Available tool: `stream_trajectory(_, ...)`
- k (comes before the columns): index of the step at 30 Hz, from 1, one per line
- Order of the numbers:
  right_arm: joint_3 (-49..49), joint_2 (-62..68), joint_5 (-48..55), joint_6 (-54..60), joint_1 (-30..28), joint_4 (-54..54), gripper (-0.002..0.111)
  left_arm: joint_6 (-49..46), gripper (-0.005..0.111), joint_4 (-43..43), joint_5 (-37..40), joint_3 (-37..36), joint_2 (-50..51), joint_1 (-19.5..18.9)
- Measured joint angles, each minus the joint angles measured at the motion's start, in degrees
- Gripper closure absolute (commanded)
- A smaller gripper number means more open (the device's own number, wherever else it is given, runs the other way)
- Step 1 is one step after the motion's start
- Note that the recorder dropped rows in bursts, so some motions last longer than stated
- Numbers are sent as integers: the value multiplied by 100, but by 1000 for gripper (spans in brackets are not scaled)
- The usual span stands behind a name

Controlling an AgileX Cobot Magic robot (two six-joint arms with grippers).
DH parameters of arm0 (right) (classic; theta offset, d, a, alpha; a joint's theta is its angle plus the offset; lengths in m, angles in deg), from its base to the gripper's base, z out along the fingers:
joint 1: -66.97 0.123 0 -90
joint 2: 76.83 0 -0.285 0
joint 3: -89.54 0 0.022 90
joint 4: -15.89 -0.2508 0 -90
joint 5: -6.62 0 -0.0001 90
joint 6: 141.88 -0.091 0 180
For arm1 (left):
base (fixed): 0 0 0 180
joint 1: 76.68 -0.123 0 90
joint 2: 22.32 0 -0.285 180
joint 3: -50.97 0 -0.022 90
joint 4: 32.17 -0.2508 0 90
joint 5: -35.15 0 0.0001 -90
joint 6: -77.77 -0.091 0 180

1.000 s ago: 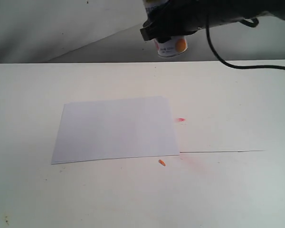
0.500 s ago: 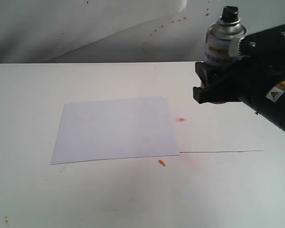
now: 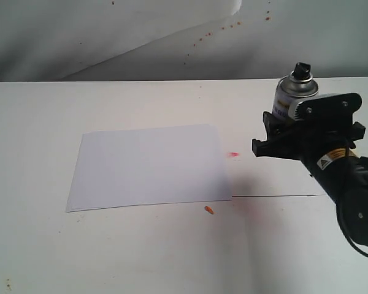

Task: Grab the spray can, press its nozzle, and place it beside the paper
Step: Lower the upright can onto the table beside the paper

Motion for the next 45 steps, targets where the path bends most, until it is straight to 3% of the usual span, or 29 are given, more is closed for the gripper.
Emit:
stream_trajectory(12, -797, 1057, -283, -42, -37, 305, 108, 0, 107, 0, 0, 0, 0, 0)
stream_trajectory(18, -1433, 1334, -82, -204, -380, 636, 108, 0, 107, 0, 0, 0, 0, 0)
stream_trajectory(33, -2517, 2305, 270, -1297, -1067, 2710, 108, 0, 107, 0, 0, 0, 0, 0)
stream_trajectory(45, -2643, 2541, 594, -1385, -1067, 2963, 106, 0, 107, 0, 0, 0, 0, 0)
